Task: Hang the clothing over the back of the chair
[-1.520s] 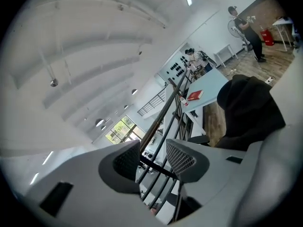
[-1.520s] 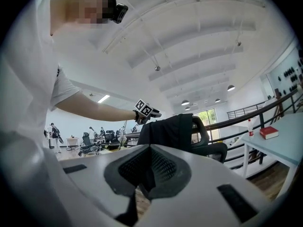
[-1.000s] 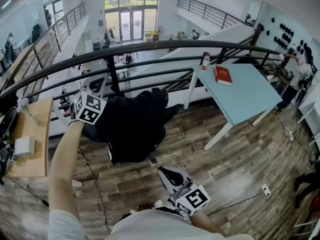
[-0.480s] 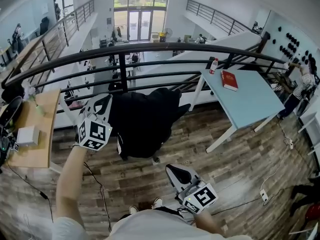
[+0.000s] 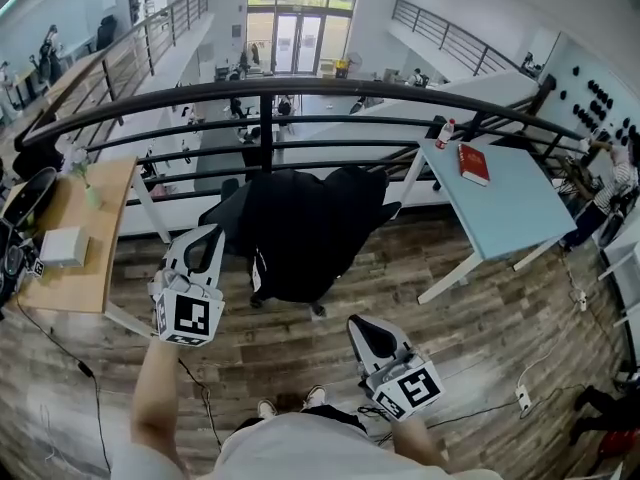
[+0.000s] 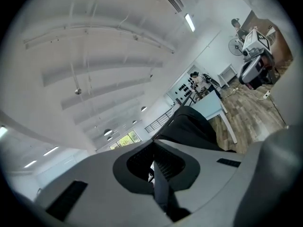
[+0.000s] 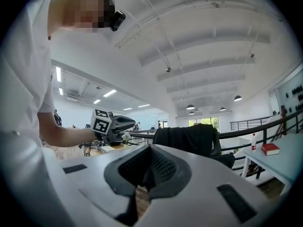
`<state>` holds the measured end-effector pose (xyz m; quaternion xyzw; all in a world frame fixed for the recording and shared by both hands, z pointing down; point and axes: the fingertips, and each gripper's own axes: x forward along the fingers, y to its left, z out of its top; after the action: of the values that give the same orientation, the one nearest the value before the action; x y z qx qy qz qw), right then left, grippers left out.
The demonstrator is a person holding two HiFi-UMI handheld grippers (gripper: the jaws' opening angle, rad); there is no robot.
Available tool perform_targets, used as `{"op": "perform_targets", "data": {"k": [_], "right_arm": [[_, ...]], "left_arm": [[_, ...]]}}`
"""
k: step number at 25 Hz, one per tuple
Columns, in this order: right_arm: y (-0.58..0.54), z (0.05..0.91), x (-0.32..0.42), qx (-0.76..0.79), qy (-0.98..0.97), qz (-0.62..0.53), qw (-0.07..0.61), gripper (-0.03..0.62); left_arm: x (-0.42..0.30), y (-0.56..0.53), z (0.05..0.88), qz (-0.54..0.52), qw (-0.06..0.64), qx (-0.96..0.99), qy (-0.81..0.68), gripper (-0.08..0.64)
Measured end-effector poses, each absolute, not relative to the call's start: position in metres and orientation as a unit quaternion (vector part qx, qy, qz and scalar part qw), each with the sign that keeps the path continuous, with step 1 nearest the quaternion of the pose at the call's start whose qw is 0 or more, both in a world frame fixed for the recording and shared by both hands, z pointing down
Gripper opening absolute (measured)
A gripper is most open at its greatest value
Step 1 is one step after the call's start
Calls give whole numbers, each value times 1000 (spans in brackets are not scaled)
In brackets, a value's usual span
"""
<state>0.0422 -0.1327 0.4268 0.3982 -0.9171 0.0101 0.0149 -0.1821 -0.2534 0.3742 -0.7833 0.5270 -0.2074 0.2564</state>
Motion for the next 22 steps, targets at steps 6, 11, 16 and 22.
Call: {"op": "perform_targets", "data": {"k": [6,11,16,22], "right_arm": [[-126,420,53,427,-904,2,16,17],[-121,419,71,453,-891,-1,21,17],[-118,417,88,477,-878,-3,21,17],[-115,409,91,488,-873,-8,8,17]], "left_arm": [[-194,-220,367,-177,258,-784,536,23],[-202,-188,369,-163,280,-773,546,23],[-217,-156,378,-163,274,-769,555,23],[-237,-112,388,-167,244,-758,582,23]]}}
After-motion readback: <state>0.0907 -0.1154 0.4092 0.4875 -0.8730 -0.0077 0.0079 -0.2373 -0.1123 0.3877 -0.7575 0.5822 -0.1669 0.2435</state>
